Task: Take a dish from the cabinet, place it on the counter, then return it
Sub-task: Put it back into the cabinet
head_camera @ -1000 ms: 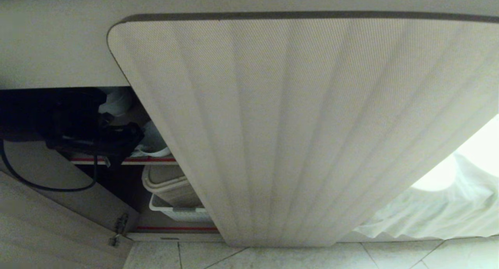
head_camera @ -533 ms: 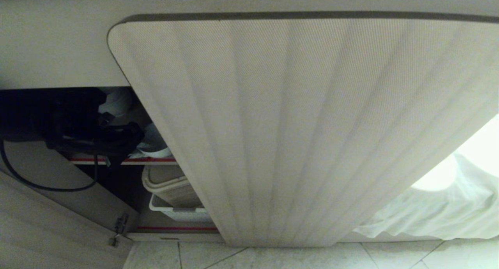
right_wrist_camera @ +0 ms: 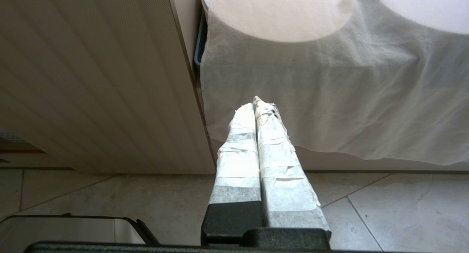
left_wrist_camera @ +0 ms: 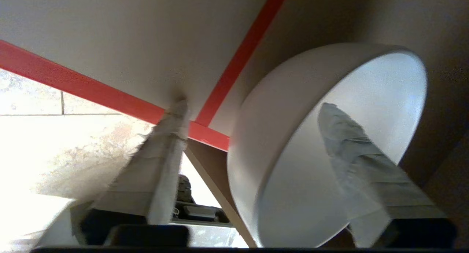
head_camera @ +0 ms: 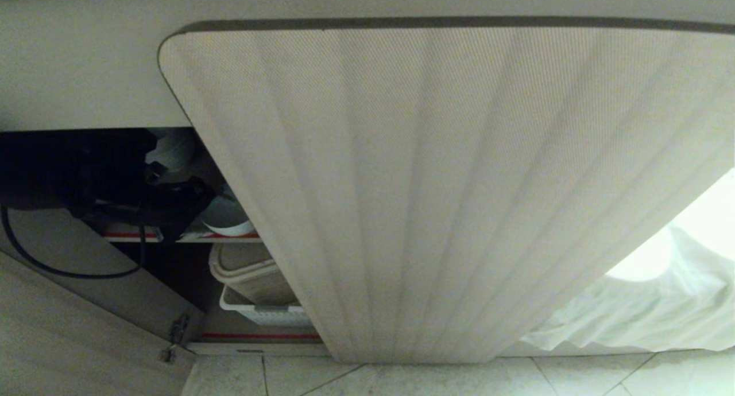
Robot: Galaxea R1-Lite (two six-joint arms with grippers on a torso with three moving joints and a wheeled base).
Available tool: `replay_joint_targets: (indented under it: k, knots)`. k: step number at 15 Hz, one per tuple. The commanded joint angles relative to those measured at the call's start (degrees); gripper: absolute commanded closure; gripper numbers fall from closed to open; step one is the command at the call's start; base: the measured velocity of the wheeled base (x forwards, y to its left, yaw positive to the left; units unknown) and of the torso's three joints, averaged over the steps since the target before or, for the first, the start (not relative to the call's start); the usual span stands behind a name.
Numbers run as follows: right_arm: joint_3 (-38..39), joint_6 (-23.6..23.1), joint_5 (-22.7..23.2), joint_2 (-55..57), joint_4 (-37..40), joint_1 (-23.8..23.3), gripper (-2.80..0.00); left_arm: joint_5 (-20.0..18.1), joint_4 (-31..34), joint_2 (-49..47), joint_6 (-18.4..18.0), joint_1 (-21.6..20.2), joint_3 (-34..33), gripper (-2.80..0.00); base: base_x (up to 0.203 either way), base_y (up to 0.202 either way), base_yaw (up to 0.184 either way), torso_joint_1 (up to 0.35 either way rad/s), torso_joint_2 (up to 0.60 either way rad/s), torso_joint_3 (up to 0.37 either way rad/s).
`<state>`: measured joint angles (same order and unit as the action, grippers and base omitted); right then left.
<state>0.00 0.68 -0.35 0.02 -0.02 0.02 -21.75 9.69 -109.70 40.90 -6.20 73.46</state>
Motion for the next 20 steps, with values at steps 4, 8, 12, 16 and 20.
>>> replay_joint_targets:
  k: [4, 8, 12, 16, 20]
  knots:
    - [0.00, 0.03, 0.00, -0.02, -0.01, 0.00, 0.00, 0.48, -1.54, -0.17, 1.40, -0.04, -0.16, -2.80, 0.000, 0.000, 0.000, 0.000, 0.00, 0.000]
    - [0.00, 0.02, 0.00, -0.02, -0.06, 0.06, 0.00, 0.16, -2.45, 0.74, 2.50, 0.05, -2.04, -2.80, 0.000, 0.000, 0.000, 0.000, 0.00, 0.000]
    - [0.00, 0.06, 0.00, -0.02, -0.06, 0.02, 0.00, 0.41, -12.48, 2.32, 2.57, 0.03, -9.82, -2.80, 0.000, 0.000, 0.000, 0.000, 0.00, 0.000]
    - [0.00, 0.02, 0.00, -0.02, 0.01, -0.02, 0.00, 1.33, -22.00, 3.19, 2.61, -0.20, -15.24, -2.80, 0.000, 0.000, 0.000, 0.000, 0.00, 0.000]
    - [0.00, 0.02, 0.00, -0.02, 0.02, 0.06, 0.00, 2.16, -31.47, 4.67, 2.60, -0.21, -21.45, -2.80, 0.000, 0.000, 0.000, 0.000, 0.00, 0.000]
